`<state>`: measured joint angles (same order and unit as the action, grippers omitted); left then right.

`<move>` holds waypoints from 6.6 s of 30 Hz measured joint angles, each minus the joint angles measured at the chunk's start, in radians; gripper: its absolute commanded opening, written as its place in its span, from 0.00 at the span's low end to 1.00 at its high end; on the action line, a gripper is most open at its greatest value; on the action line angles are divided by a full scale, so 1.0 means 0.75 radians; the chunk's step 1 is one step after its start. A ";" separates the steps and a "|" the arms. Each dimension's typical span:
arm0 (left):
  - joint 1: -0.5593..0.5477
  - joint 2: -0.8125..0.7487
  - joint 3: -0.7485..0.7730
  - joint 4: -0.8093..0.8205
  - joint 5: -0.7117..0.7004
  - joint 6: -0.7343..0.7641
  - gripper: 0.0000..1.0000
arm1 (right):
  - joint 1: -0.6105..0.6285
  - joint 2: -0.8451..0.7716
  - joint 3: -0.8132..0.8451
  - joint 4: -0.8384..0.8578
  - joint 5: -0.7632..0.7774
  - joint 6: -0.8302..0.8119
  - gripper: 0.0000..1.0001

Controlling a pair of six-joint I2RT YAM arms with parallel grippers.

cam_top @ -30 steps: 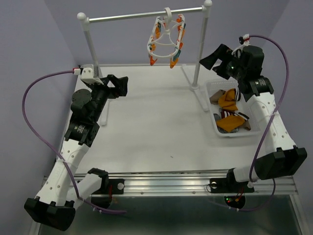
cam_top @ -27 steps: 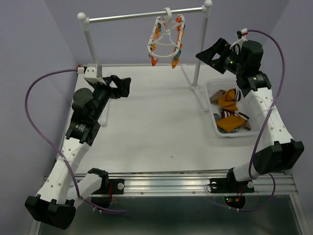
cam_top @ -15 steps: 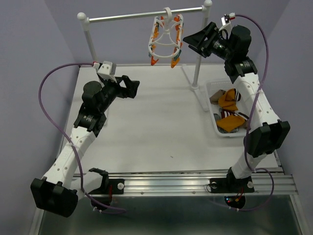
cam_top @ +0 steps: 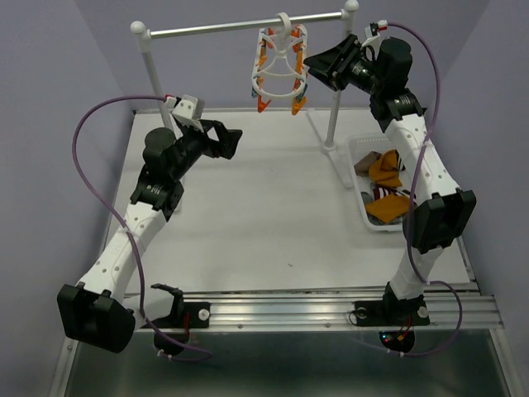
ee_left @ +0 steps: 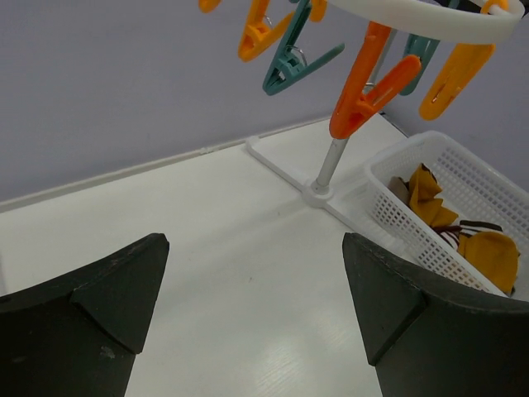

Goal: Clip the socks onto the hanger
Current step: Open the clamp at the hanger.

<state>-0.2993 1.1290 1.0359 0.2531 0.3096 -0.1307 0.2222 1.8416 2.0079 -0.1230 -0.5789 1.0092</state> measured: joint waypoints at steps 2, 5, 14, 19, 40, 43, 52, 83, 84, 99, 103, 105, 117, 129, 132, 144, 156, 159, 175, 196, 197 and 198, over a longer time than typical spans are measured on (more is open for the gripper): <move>0.000 0.020 0.016 0.015 0.013 0.010 0.99 | 0.005 0.002 0.000 0.006 -0.005 0.016 0.52; 0.000 0.056 0.042 0.025 0.043 0.031 0.99 | 0.013 0.010 0.007 0.026 -0.026 0.051 0.50; 0.000 0.204 0.182 0.026 0.156 0.101 0.99 | 0.023 0.045 0.024 0.036 -0.075 0.107 0.45; 0.000 0.209 0.194 0.029 0.203 0.126 0.99 | 0.038 0.056 0.024 0.037 -0.082 0.124 0.33; 0.000 0.213 0.148 0.162 0.392 0.564 0.99 | 0.046 0.061 0.016 0.070 -0.072 0.191 0.22; 0.000 0.214 0.108 0.185 0.424 0.608 0.99 | 0.046 0.061 0.015 0.077 -0.072 0.196 0.23; -0.004 0.221 0.081 0.361 0.473 0.581 0.99 | 0.045 0.059 -0.021 0.120 -0.068 0.238 0.23; -0.362 0.393 -0.270 1.295 -0.542 0.782 0.96 | 0.046 0.026 -0.139 0.221 -0.061 0.337 0.24; -0.368 0.402 -0.270 1.307 -0.556 0.792 0.96 | 0.046 0.022 -0.149 0.224 -0.061 0.337 0.24; -0.416 0.496 -0.219 1.332 -0.634 0.829 0.89 | 0.046 -0.002 -0.192 0.256 -0.064 0.351 0.24; -0.417 0.495 -0.168 1.339 -0.616 0.788 0.87 | 0.046 -0.003 -0.196 0.264 -0.067 0.351 0.24; -0.417 0.495 -0.145 1.309 -0.595 0.770 0.85 | 0.046 -0.005 -0.201 0.266 -0.068 0.351 0.24; -0.389 0.496 -0.051 1.161 -0.545 0.706 0.74 | 0.045 -0.005 -0.201 0.269 -0.080 0.351 0.24; -0.369 0.496 -0.034 1.097 -0.493 0.643 0.63 | 0.044 -0.005 -0.201 0.270 -0.094 0.351 0.24; -0.369 0.495 -0.034 1.096 -0.495 0.636 0.62 | 0.044 -0.005 -0.201 0.270 -0.098 0.351 0.24; -0.369 0.495 -0.015 1.072 -0.523 0.615 0.50 | 0.044 -0.005 -0.201 0.270 -0.102 0.351 0.24; -0.367 0.495 0.006 1.061 -0.554 0.593 0.63 | 0.044 -0.005 -0.201 0.270 -0.107 0.350 0.24; -0.367 0.495 0.012 1.068 -0.558 0.589 0.68 | 0.044 -0.005 -0.201 0.270 -0.107 0.350 0.24; -0.364 0.495 0.015 1.082 -0.564 0.595 0.32 | 0.042 -0.005 -0.202 0.274 -0.109 0.351 0.24; -0.364 0.375 0.188 0.590 -0.576 0.143 0.00 | 0.041 -0.020 -0.204 0.286 -0.114 0.367 0.24; -0.364 0.369 0.205 0.555 -0.575 0.124 0.00 | 0.040 -0.021 -0.204 0.289 -0.113 0.368 0.24; -0.364 0.363 0.218 0.521 -0.575 0.099 0.00 | 0.040 -0.022 -0.204 0.292 -0.113 0.371 0.24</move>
<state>-0.5724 1.4014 1.1992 0.6441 -0.1219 -0.0563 0.2520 1.8252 1.8545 0.0959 -0.6636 1.2873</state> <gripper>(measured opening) 0.400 0.261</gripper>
